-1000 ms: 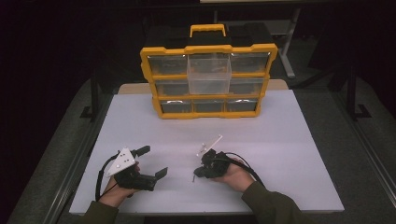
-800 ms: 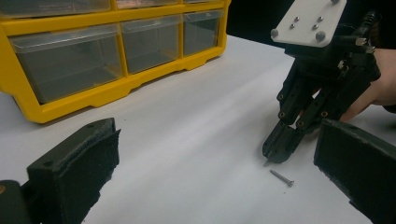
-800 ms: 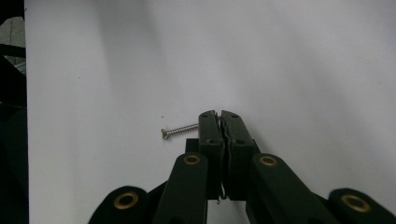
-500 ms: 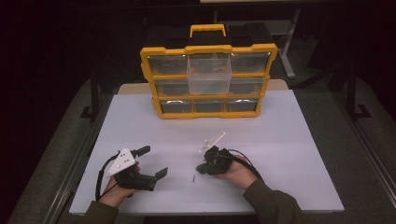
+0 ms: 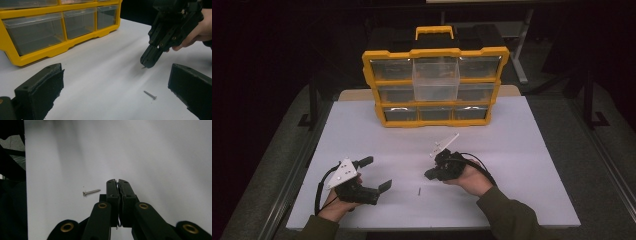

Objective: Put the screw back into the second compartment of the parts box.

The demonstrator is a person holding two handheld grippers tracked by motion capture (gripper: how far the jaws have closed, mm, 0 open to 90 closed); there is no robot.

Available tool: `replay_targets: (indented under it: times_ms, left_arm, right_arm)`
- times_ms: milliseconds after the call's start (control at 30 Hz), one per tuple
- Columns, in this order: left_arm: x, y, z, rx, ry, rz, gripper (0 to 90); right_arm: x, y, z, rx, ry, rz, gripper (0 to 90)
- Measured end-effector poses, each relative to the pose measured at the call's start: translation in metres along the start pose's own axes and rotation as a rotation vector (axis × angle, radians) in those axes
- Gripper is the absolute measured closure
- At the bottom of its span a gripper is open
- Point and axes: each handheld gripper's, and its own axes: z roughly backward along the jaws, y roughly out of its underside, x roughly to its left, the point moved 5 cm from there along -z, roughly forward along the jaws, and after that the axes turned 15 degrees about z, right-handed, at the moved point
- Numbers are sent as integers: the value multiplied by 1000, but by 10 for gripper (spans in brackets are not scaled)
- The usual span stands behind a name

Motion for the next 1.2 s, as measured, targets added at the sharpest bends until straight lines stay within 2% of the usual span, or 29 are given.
replay_targets:
  times_ms: [733,867,1200]
  left_arm:
    - [1,0,1,-3,-3,-3,0]
    - [0,-1,1,-13,-4,8,0]
    - [1,-1,1,-13,-5,5,0]
  right_arm:
    - [-9,-15,25,-31,14,36,870]
    - [-10,-20,29,-36,17,40,870]
    - [-16,-31,41,-45,25,61,870]
